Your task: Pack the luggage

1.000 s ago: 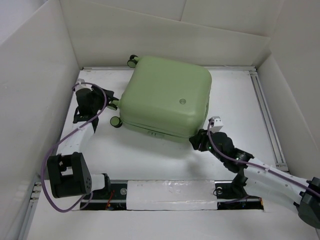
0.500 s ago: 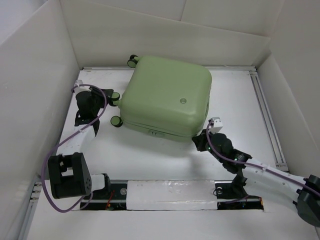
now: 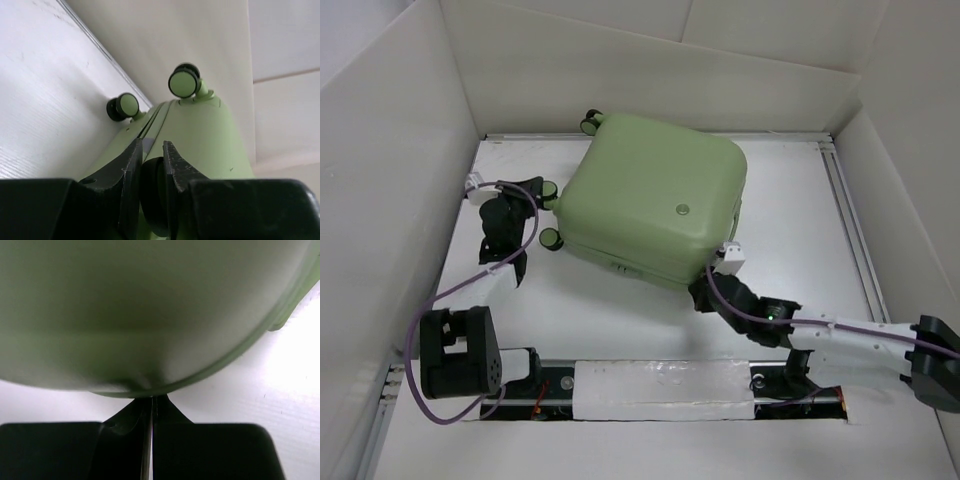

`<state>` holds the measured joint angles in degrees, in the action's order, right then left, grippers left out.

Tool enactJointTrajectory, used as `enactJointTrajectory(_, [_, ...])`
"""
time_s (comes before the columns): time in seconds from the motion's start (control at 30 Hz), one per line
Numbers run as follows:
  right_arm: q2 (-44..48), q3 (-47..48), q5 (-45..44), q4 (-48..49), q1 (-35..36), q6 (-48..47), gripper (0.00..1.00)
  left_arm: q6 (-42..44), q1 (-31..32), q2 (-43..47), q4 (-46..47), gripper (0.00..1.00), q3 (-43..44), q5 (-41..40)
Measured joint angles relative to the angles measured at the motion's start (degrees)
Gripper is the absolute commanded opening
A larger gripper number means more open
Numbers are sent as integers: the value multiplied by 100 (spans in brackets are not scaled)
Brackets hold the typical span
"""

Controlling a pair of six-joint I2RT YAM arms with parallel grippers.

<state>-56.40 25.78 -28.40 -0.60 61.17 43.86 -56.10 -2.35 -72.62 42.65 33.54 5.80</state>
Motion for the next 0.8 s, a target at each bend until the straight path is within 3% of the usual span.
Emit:
enactJointTrajectory(0.2, [-1353, 1237, -776, -1056, 697, 273, 0, -37, 55, 155, 402, 0, -282, -605])
enactJointTrajectory(0.33, [-2402, 2061, -997, -774, 1185, 398, 0, -4, 350, 481, 291, 0, -459, -304])
enactJointTrajectory(0.43, [-2070, 2020, -855, -555, 1292, 420, 0, -66, 664, 754, 181, 0, -621, 404])
enactJointTrajectory(0.53, [-1128, 1775, -778, -664, 1266, 369, 0, -74, 870, 927, 133, 0, -704, 942])
enactJointTrajectory(0.63, [-146, 1718, -511, -601, 809, 337, 0, 31, 977, 1209, -55, 0, -883, 1338])
enactJointTrajectory(0.73, [463, 1735, -107, -442, 280, 304, 0, 345, 1631, 1759, -785, 0, -1005, 1062])
enactJointTrajectory(0.8, [566, 1735, 52, -411, 55, 289, 0, 612, 2664, 2166, -1244, 0, -986, 404])
